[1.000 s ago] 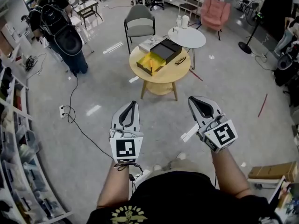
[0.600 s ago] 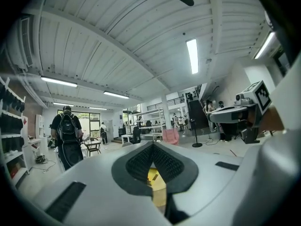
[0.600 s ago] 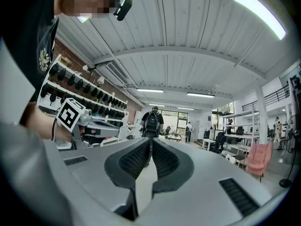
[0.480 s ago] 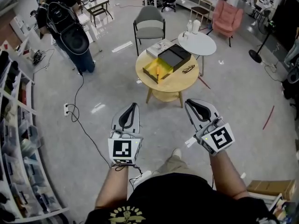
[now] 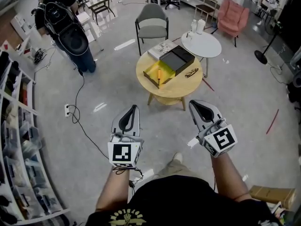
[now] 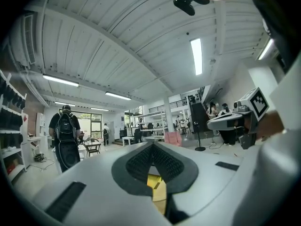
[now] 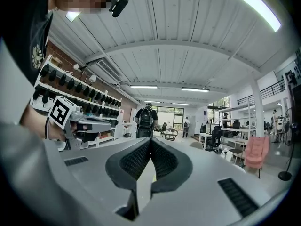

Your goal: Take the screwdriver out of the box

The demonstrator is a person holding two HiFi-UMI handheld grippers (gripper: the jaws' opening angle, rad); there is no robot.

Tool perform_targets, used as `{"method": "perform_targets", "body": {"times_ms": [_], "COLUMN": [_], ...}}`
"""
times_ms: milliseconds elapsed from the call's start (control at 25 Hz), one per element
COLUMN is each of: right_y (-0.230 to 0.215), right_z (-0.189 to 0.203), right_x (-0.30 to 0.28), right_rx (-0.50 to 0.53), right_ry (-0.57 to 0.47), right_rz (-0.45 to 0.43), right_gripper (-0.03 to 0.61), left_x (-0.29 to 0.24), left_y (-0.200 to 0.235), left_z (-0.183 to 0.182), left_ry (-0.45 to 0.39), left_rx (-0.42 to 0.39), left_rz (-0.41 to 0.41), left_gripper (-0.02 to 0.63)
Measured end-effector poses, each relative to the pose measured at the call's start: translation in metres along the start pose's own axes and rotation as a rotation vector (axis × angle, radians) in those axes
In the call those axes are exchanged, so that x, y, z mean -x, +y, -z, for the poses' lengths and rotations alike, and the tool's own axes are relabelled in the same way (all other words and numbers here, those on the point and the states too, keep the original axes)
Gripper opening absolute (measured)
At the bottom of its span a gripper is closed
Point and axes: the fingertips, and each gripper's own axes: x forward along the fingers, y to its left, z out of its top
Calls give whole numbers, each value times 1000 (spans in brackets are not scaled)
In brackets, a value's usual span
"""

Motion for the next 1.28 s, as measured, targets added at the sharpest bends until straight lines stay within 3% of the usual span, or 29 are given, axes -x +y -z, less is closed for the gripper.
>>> {"method": "perform_targets", "body": {"times_ms": [480,920,1280], "right_y": [-39,-84,-118], "right_z": [3,21,27], "right_x": [-17,-27,-29], "right_rx": [-1,-13,-51], "right_ry": [24,53,30], "right_rz": [-45,-141,-178], "right_gripper": [15,15,15], "left_x": [-43,-88,-101], "left_y": [-1,-7,-13], "left_z": [-5,-6,-19], "left_ry": [9,24,34], "left_rx": [-11,7,-33], "left_rz": [-32,-104,-159], "left_gripper": [14,14,14]}}
